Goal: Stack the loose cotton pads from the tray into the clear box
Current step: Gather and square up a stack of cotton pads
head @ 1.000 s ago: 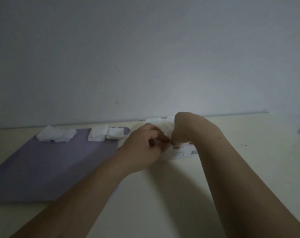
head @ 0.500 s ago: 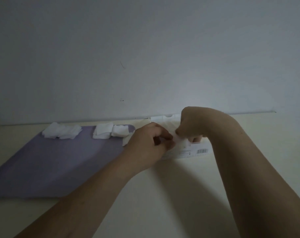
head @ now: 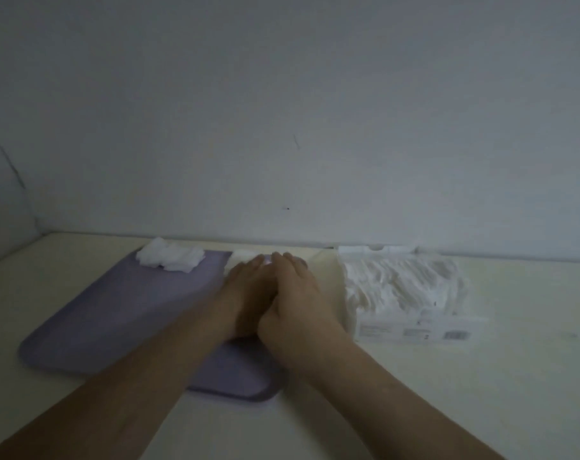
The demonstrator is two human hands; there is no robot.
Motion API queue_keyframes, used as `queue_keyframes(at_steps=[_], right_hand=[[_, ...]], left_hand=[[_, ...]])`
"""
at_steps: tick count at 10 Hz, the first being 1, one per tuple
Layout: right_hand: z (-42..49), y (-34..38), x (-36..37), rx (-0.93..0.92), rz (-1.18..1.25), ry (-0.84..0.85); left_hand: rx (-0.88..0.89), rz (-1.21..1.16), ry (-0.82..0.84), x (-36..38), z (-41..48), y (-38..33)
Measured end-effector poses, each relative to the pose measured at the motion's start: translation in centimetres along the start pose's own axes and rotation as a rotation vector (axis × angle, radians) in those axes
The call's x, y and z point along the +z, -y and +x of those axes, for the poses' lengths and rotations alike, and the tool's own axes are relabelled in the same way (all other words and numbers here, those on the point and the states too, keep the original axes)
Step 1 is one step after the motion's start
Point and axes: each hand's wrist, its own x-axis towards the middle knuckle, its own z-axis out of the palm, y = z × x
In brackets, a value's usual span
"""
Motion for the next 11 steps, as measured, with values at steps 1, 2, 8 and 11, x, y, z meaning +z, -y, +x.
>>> queue_keyframes(at_steps=[1, 2, 8, 11], right_hand=[[0.5, -2.5, 1.7, -0.020, 0.024, -0.029], [0.8, -4.3, 2.4, -0.024, -0.091, -0.047], [0.4, -1.8, 1.6, -0.069, -0.309, 0.253], [-0.2, -0.5, 1.2, -0.126, -0.329, 0.224]], left_hand=[[0.295, 0.043, -0.122, 2.1, -0.4, 4.5], [0.360, -0.027, 0.001, 1.6, -2.9, 6.4], [0.108, -0.423, -0.033, -0.3, -7.0, 9.3], [-0.009, -0.615, -0.011, -1.6, -7.5, 10.2]])
